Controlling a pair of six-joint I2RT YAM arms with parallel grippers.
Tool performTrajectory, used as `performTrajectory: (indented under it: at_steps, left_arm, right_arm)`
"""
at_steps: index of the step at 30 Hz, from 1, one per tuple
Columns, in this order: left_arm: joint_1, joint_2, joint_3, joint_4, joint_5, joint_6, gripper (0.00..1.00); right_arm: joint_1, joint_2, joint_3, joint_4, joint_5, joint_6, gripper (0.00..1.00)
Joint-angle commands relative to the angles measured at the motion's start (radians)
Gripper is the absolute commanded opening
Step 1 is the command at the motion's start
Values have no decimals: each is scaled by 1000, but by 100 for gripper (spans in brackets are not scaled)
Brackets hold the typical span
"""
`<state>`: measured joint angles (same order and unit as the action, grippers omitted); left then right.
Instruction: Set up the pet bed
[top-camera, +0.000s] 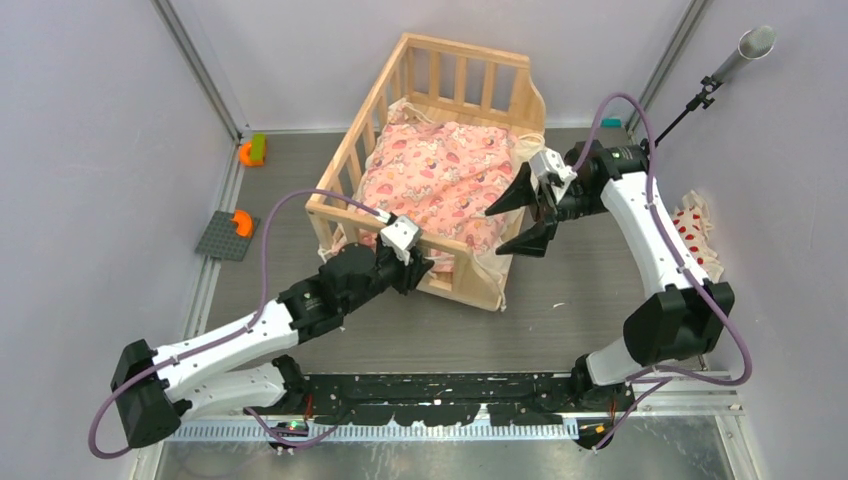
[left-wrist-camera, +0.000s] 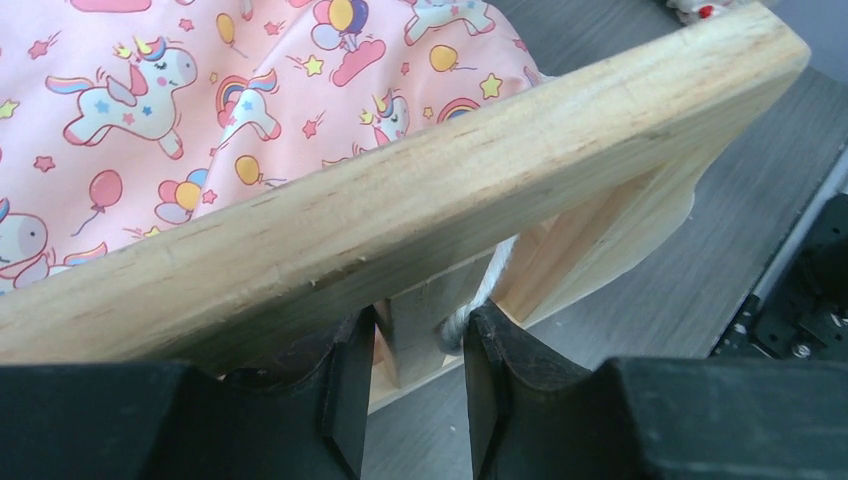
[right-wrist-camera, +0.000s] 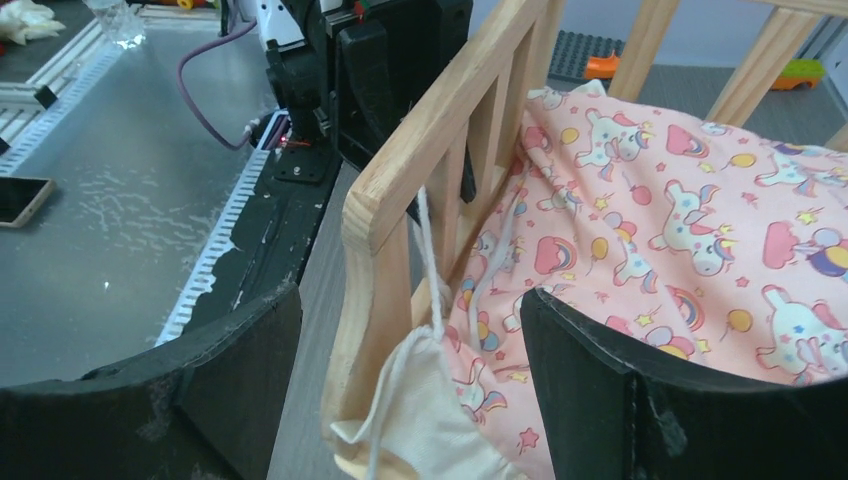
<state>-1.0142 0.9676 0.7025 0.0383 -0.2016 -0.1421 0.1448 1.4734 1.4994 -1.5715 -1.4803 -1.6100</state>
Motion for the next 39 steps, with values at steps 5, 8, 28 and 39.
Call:
performTrajectory:
  at_steps: [5,8,28,39]
  left_arm:
    - [195,83,87,-56,55,35,0]
    - [201,96,98,-53,75,47,0]
    - [257,151,150,-85,135,88,0]
    - [259,147,159,-88,140,86,0]
  right_arm:
    - [-40,191,219,-174,-37,163,85]
    - [-59,127,154,-173,-37,159,85]
    - [-305,-395,-134,-174,-38,355,85]
    - [-406,-315,45,-177,-40,365,85]
